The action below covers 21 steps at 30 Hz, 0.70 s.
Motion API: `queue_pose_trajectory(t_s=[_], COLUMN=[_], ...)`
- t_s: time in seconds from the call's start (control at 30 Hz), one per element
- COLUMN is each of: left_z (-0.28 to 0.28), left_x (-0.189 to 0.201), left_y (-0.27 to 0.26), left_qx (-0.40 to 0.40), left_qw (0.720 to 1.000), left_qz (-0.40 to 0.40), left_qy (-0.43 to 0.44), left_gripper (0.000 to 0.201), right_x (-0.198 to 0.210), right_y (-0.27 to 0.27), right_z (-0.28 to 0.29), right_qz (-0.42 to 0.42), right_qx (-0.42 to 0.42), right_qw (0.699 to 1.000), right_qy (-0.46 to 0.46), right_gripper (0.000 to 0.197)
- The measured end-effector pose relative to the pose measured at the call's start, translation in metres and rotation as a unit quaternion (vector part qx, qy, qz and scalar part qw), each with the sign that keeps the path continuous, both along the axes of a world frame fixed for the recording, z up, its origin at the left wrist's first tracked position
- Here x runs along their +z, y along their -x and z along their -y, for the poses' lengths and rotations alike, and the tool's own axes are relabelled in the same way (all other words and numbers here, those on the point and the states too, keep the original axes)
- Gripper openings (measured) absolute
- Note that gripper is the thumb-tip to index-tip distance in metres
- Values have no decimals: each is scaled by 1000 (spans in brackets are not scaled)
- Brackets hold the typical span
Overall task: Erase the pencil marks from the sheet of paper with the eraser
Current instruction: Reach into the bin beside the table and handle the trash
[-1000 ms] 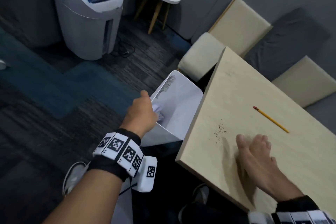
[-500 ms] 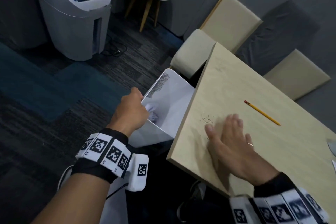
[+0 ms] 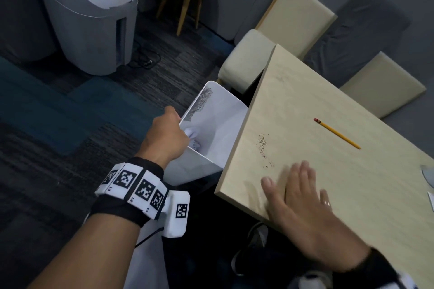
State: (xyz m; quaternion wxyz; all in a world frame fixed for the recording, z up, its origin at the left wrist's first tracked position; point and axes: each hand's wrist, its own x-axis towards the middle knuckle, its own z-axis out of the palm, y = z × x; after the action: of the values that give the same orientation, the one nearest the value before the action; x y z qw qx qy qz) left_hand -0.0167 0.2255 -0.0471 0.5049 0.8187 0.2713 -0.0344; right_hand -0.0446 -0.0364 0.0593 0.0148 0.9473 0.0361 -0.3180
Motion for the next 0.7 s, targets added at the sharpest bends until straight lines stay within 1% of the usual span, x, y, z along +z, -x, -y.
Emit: queue_pose_trajectory(t_s=[0.07,0.13,0.23,0.3,0.33,0.4,0.47,0.53,0.6,0.7], left_z=[-2,-1,4,6,5,4,1,1,1,2], left_x=[2,5,11,13,13,12,9,8,6,6], left_y=[2,4,6,7,7,7,6,5,3,3], left_qx=[2,3,8,12,12,10,7,3,2,0], left_qw=[1000,1000,1000,1000,1000,1000,1000,1000,1000,1000], left_qz=[-8,-11,-10,-9,-8,-12,-15,-16,-16,-19], left_qy=[2,4,6,8,7,4,6,9,7,-4], left_gripper=[18,19,19,21,23,25,26,26,25,23], right_x=[-6,-17,-26,-22,-18,-11,-8,-13,-22,-28], right_y=[22,27,2,-17,-23,-28,-22,-18,-21,-33], right_z=[-7,-27,-63,-73,-70,-52,-32,-28,-44,-83], right_qz=[-14,8,47,58,66,78,57,33,44,69], right_qx=[-22,-28,-3,11,13,-3,-38,-59,-49,1], right_qw=[999,999,998,996,995,996,998,997,998,997], right_qy=[26,13,-33,-69,-75,-47,3,23,6,-25], right_gripper=[117,116,111,109,109,113,122,125,121,113])
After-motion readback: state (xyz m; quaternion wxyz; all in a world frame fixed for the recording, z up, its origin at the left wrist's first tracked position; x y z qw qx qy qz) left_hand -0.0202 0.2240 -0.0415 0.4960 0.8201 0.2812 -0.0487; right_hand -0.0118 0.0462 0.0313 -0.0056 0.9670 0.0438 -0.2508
